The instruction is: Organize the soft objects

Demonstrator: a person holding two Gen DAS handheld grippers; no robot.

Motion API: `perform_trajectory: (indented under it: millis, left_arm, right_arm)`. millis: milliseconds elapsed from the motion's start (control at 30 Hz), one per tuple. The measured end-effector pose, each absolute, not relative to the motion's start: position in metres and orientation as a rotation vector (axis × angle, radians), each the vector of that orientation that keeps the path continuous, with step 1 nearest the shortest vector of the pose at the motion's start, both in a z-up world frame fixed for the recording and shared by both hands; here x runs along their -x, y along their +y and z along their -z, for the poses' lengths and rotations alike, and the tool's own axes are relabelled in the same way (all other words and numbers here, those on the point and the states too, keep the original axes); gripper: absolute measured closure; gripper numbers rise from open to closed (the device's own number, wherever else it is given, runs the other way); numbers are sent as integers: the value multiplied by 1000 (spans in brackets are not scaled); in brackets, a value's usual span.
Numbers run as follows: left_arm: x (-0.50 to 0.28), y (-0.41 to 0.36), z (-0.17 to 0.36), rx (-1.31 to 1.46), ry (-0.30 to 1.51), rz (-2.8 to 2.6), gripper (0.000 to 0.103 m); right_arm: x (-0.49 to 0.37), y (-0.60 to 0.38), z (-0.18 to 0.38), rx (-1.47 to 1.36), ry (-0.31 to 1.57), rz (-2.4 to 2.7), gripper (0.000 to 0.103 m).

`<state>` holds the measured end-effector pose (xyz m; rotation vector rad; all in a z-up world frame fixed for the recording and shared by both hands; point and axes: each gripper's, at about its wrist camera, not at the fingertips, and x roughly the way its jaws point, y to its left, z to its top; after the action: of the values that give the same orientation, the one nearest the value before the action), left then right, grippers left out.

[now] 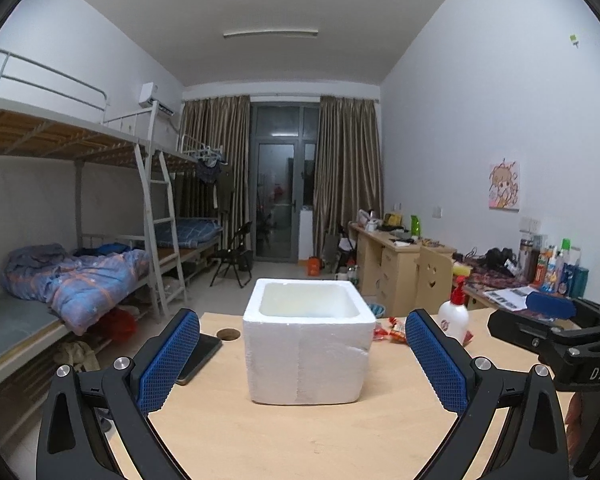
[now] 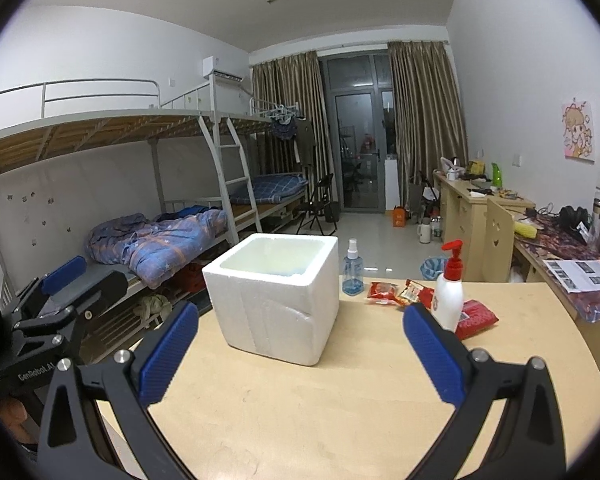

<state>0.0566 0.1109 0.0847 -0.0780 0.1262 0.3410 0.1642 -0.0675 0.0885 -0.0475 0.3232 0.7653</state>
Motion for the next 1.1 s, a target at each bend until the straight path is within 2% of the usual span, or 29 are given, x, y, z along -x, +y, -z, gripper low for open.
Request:
perform_trajectory:
  millis: [700, 1100]
  left_arm:
    - [-40, 91, -69, 81, 120, -335, 0]
    - [-33, 84, -31, 79, 75, -380, 0]
  right_arm:
    - [-129, -85, -68, 46, 248, -722, 0]
    - [-123, -92, -29, 27, 224, -713, 0]
